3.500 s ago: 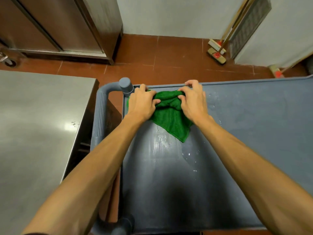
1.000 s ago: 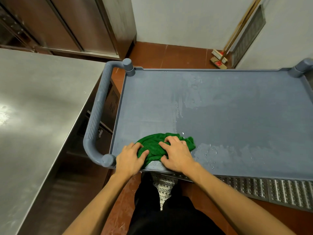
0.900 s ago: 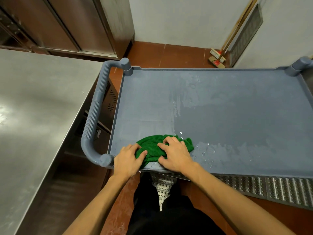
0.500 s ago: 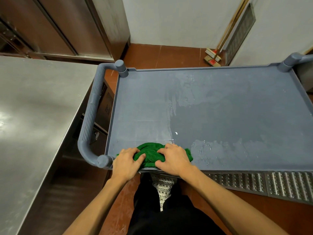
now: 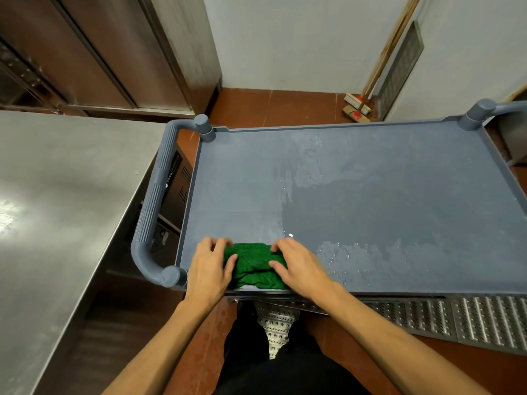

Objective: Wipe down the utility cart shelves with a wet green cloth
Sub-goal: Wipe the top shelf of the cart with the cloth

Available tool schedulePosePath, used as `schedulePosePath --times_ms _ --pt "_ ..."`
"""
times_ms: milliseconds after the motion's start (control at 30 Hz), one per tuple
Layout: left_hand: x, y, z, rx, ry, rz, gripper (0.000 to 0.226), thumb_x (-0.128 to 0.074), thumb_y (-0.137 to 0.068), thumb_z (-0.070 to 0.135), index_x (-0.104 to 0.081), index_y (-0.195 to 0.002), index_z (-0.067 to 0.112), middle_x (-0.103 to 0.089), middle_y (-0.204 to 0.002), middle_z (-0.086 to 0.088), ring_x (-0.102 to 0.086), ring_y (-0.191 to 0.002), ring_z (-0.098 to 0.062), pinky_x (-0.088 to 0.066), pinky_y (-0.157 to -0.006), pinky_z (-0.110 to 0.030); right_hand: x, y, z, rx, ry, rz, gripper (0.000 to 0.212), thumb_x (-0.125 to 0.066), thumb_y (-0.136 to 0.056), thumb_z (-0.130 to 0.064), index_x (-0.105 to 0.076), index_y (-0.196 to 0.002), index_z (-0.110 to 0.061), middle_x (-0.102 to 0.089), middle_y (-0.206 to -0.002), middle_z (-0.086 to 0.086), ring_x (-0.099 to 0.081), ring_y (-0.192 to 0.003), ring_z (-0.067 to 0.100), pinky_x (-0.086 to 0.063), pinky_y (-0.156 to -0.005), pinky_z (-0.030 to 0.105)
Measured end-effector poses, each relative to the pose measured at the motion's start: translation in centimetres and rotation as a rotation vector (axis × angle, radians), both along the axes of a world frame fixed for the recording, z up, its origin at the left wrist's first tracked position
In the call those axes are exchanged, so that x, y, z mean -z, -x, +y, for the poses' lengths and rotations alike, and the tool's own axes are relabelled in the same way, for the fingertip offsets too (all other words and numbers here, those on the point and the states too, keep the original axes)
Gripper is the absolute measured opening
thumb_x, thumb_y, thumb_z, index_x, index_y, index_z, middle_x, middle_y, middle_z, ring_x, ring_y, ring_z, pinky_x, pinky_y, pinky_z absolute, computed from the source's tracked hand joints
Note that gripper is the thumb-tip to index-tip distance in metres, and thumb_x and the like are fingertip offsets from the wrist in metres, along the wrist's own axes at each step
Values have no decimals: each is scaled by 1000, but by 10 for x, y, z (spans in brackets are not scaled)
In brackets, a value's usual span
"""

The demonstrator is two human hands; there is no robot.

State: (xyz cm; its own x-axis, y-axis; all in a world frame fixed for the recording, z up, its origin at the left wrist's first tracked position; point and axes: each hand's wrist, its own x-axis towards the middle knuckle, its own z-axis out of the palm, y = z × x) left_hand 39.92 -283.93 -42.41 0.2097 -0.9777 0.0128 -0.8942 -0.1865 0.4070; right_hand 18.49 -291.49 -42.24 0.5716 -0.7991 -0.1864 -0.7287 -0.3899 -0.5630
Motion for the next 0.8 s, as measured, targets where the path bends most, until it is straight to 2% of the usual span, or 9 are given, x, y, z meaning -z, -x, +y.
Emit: schedulePosePath --times_ms 100,167,233,333,433,533,633,733,800 --pt "-1 5 4 137 53 -76 13 -66 -90 31 -58 -92 20 -50 -86 2 -53 -82 -22 -46 -60 -35 12 10 6 31 201 -92 18 -70 -87 -31 -60 -96 -19 -52 -99 -3 -48 -90 17 -41 -73 28" --pt "4 6 10 263 -5 -116 18 -57 -90 40 -59 -89 22 -52 -82 5 -54 -77 -22 -47 -63 -37 16 12 12 6 211 -119 12 -71 -87 -26 -61 -89 -19 -53 -88 -4 -50 -81 16 -39 -63 27" --pt "8 6 12 306 -47 -172 23 -53 -89 43 -61 -91 21 -53 -85 3 -53 -79 -23 -46 -67 -38 20 14 18 -57 180 -94 11 -69 -87 -30 -64 -90 -20 -54 -88 -6 -52 -83 16 -39 -62 27" --pt "7 6 13 299 -83 -180 28 -59 -86 44 -61 -101 20 -54 -97 1 -52 -87 -23 -45 -74 -38 27 19 21 -130 181 -20 27 -63 -87 -43 -67 -105 -23 -52 -98 -7 -49 -91 14 -41 -70 25" --pt "5 1 15 338 -111 -193 47 -64 -81 46 -60 -120 19 -55 -116 -1 -53 -105 -23 -45 -89 -37 26 24 17 -184 138 25 54 -59 -84 -57 -59 -128 -25 -47 -114 -7 -46 -105 15 -48 -86 32" --pt "4 -5 13 348 -176 -224 69 -61 -82 51 -50 -140 15 -52 -136 -5 -49 -123 -27 -42 -103 -40 25 26 4 -213 106 84 85 -61 -82 -61 -33 -151 -19 -37 -145 1 -35 -134 21 -38 -110 40" --pt "4 -8 4 346 -271 -301 86 -60 -82 57 -35 -153 15 -45 -150 -7 -45 -133 -28 -40 -108 -44 20 24 -11 -243 58 166 107 -65 -79 -65 -10 -157 -15 -20 -159 3 -21 -146 23 -23 -119 38" --pt "4 -10 -10 340 -374 -295 93 -68 -83 54 -25 -157 17 -37 -157 -6 -39 -141 -30 -33 -113 -47 18 21 -18 -254 -12 172 115 -70 -77 -61 3 -157 -22 -3 -165 3 -13 -150 23 -21 -120 37" --pt "3 -13 -18 316 -387 -309 101 -73 -80 53 -22 -158 16 -30 -160 -11 -34 -144 -32 -30 -115 -51 20 24 -21 -208 -33 93 98 -70 -81 -47 -10 -156 -29 0 -165 7 -19 -148 26 -34 -115 41"
